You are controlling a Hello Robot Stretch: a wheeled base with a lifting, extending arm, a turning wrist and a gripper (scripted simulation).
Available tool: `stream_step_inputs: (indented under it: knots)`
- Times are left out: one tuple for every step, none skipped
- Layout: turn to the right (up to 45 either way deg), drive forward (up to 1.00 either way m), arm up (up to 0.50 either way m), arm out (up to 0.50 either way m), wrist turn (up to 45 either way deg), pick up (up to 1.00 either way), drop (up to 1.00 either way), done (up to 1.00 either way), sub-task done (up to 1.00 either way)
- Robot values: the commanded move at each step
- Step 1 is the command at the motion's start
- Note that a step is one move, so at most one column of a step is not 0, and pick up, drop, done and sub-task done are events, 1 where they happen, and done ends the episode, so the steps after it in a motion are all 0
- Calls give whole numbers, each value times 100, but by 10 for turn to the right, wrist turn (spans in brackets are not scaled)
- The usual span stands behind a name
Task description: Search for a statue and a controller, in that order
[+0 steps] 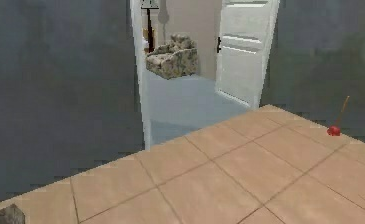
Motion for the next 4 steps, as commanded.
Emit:
stream_step_inputs:
  knots:
    - [0,100,0,0,0,0,0,0,0]
    - [0,90,0,0,0,0,0,0,0]
    - [450,0,0,0,0,0,0,0,0]
    - [90,0,0,0,0,0,0,0,0]
